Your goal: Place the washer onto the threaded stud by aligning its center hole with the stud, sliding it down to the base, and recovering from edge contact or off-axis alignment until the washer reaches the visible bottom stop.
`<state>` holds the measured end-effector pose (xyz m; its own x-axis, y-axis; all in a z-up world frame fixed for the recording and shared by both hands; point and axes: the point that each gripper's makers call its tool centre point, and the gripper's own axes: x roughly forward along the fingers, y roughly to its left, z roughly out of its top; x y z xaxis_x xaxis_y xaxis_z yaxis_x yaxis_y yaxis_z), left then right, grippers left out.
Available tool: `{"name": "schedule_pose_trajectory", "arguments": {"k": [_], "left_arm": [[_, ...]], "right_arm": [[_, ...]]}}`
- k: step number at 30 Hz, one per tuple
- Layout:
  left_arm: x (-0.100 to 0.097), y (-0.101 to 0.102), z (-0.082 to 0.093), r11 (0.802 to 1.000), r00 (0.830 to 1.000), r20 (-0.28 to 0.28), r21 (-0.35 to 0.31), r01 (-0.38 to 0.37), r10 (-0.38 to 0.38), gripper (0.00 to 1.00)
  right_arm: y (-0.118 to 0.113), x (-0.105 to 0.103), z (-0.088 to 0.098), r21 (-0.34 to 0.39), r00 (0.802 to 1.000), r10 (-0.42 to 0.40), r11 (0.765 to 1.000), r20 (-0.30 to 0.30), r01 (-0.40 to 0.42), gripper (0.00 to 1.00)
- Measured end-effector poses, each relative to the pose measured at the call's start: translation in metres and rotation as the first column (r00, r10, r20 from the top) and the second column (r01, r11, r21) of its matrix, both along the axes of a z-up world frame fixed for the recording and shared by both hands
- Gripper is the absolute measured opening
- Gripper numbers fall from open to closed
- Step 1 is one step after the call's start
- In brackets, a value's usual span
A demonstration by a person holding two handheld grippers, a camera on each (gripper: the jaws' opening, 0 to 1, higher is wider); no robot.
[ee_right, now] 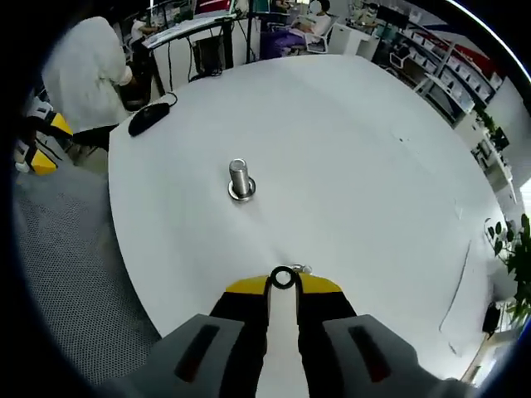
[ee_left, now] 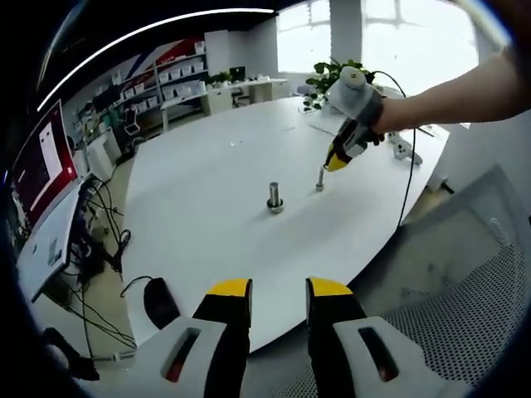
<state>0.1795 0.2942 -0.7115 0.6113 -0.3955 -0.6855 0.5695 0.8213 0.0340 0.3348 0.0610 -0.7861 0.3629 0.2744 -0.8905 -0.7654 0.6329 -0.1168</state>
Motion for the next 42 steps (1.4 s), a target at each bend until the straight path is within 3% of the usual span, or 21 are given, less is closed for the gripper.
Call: {"name": "schedule_pose_trajectory", "arguments": {"k": [15,26,42], "left_arm": [[0.001,0.001,0.001,1.0,1.0,0.009,0.006,0.0,0.0,0.24],[0.002,0.003,0.001,1.0,1.0,0.012,0.005,-0.013,0.013,0.24],[0.002,0.004,-0.001,1.0,1.0,0.011,0.027,-0.011,0.011,0.24]], "right_arm": [[-0.002,0.017,-0.012,-0.04,1.0,0.001,0.999,-0.003,-0.001,0.13],[-0.01,0.016,-0.02,-0.064,1.0,0.013,0.998,-0.023,-0.014,0.14],[-0.004,0.019,-0.028,-0.072,0.998,0.043,0.996,-0.038,-0.046,0.14]]}}
